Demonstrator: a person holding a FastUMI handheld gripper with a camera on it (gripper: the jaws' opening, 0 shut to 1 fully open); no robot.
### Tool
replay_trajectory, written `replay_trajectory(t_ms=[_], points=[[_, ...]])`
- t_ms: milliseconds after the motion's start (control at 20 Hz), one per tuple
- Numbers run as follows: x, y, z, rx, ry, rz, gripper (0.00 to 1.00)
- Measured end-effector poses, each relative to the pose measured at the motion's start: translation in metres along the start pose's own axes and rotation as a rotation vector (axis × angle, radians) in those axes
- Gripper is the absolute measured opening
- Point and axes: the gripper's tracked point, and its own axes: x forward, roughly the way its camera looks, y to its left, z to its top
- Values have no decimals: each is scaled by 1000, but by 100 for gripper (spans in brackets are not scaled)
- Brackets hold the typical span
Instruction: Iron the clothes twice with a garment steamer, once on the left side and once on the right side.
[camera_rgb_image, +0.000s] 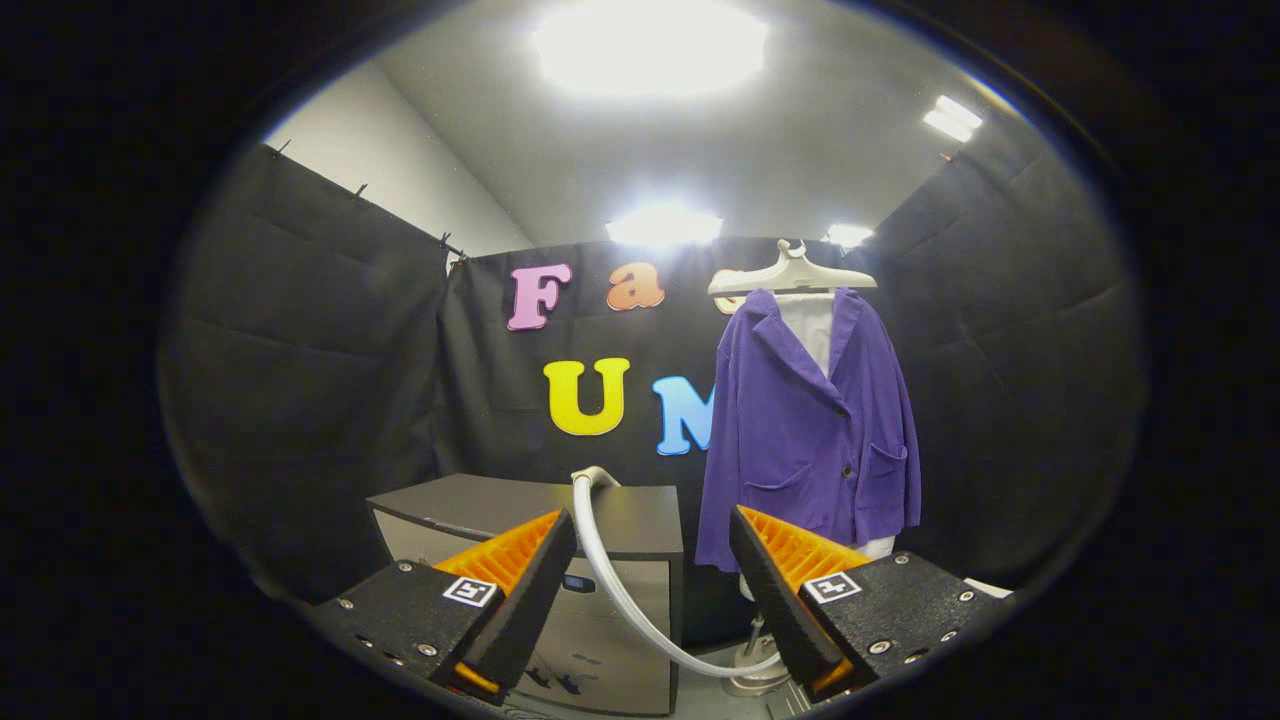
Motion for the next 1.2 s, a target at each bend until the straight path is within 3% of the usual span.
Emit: replay_trajectory(t_ms=[300,550,950,1200], points=[[31,23,23,45,63,88,95],[86,40,37,26,158,181,95],[188,55,60,3,248,250,95],[256,73,60,94,369,318,95]])
